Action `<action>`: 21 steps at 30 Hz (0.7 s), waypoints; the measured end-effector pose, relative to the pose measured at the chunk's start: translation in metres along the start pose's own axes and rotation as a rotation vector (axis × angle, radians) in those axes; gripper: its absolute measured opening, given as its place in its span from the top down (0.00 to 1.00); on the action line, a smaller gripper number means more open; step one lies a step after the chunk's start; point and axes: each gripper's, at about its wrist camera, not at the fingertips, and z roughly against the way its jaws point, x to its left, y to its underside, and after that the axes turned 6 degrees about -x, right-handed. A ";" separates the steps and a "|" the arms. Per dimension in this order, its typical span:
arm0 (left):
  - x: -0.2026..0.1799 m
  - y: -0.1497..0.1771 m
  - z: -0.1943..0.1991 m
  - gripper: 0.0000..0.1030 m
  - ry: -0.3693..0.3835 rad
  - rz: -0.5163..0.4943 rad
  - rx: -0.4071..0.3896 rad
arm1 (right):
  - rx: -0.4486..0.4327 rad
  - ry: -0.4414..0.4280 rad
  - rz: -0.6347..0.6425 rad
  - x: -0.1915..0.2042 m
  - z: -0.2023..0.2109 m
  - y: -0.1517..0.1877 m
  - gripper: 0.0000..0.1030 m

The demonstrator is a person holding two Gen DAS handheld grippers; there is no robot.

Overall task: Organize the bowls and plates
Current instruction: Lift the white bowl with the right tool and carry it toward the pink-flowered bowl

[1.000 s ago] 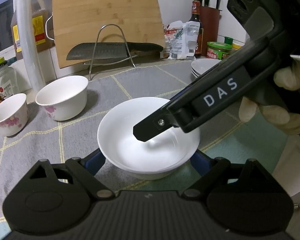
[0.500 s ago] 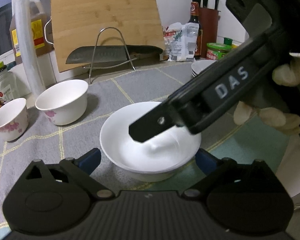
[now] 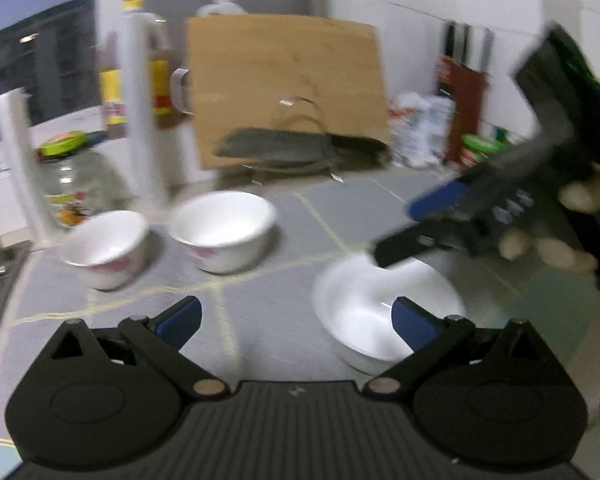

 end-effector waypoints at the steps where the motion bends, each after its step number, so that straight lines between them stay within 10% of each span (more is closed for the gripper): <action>1: 0.008 -0.002 -0.002 0.02 -0.022 0.013 -0.009 | -0.003 0.003 0.004 0.000 -0.001 -0.003 0.00; 21: 0.056 -0.005 -0.095 0.02 -0.070 0.017 0.054 | 0.049 -0.001 0.028 -0.014 -0.074 -0.062 0.00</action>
